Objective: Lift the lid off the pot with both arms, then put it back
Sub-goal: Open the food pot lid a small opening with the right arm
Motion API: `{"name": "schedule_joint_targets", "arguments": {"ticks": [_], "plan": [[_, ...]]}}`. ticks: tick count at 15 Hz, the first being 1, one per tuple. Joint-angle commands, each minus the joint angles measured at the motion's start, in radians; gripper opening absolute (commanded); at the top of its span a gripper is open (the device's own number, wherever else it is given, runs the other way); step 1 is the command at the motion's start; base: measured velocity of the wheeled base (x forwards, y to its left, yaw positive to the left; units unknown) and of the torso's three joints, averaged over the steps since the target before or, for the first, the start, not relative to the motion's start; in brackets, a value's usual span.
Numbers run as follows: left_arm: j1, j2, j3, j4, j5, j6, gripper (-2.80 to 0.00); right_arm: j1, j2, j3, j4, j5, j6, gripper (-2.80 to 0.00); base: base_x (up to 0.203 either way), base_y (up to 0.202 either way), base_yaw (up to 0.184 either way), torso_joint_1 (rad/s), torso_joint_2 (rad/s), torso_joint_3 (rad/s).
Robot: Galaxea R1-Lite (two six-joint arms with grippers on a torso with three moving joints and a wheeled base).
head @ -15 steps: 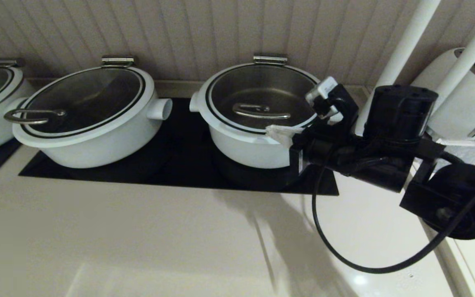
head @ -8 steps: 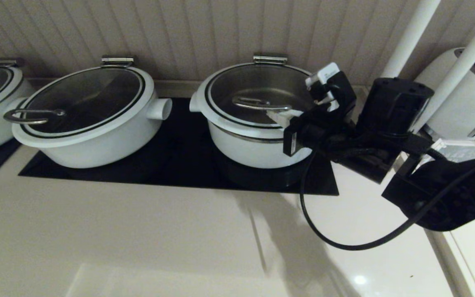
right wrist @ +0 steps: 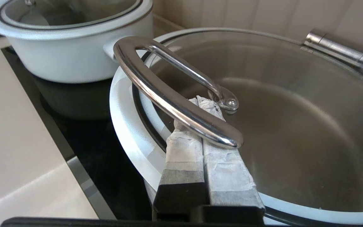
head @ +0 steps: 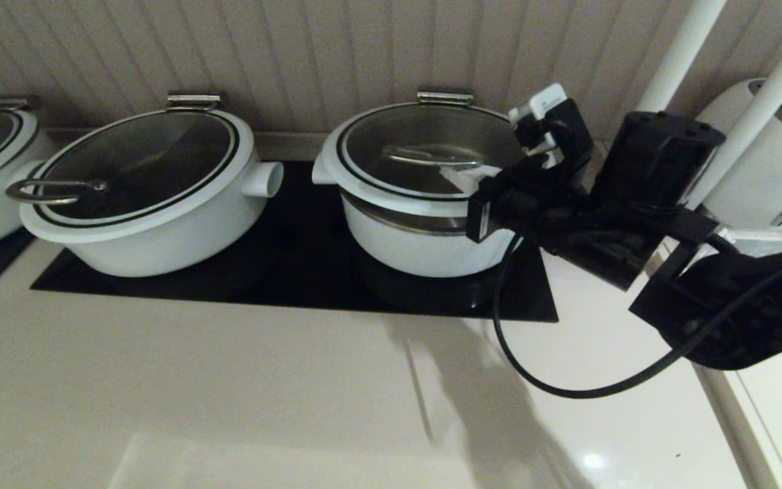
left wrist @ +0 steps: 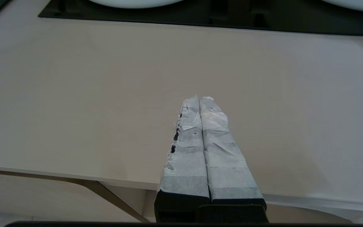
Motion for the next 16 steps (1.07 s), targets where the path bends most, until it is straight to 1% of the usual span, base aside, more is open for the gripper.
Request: {"name": "schedule_joint_targets", "arguments": {"ticks": [1, 5, 9, 10, 11, 12, 13, 14, 16], "plan": [[0.000, 0.001, 0.000, -0.002, 0.000, 0.004, -2.80, 0.001, -0.021, -0.004, -0.004, 0.001, -0.001, -2.80, 0.000, 0.000, 0.000, 0.000, 0.00, 0.000], [-0.001, 0.001, 0.000, -0.002, 0.000, -0.003, -2.80, 0.001, -0.024, -0.004, -0.004, 0.001, -0.001, -2.80, 0.000, 0.000, 0.000, 0.000, 0.00, 0.000], [-0.001, 0.001, 0.000, -0.007, -0.008, 0.043, -2.80, 0.001, -0.024, -0.002, -0.004, 0.001, -0.001, -2.80, 0.000, 0.000, 0.000, 0.000, 0.00, 0.000], [-0.001, 0.003, 0.000, -0.007, -0.029, 0.070, -2.80, 0.001, -0.026, -0.002, -0.004, -0.001, -0.001, -2.80, 0.000, 0.000, 0.000, 0.000, 0.00, 0.000], [-0.001, 0.006, -0.003, -0.008, -0.056, 0.117, -2.80, 0.001, -0.026, -0.002, -0.004, -0.001, -0.001, -2.80, 0.000, 0.000, 0.000, 0.000, 0.00, 0.000], [-0.001, 0.008, -0.022, -0.005, -0.116, 0.141, -2.80, 0.001, -0.026, 0.000, -0.004, -0.001, -0.001, -2.80, 0.000, 0.000, 0.000, 0.000, 0.00, 0.000], [-0.001, 0.019, -0.054, -0.001, -0.198, 0.153, -2.80, 0.001, -0.024, 0.000, -0.004, -0.001, -0.002, -2.80, 0.000, 0.000, 0.000, 0.000, 0.00, 0.000], [-0.001, 0.061, -0.085, -0.004, -0.245, 0.161, -2.80, 0.001, -0.024, 0.000, -0.004, -0.001, -0.003, -2.80, 0.000, 0.000, 0.000, 0.000, 0.00, 0.000], [-0.001, 0.181, -0.160, -0.010, -0.283, 0.186, -2.80, 0.001, -0.024, 0.000, -0.004, -0.001, -0.003, -2.80, 0.000, 0.000, 0.000, 0.000, 0.00, 0.000]]}}
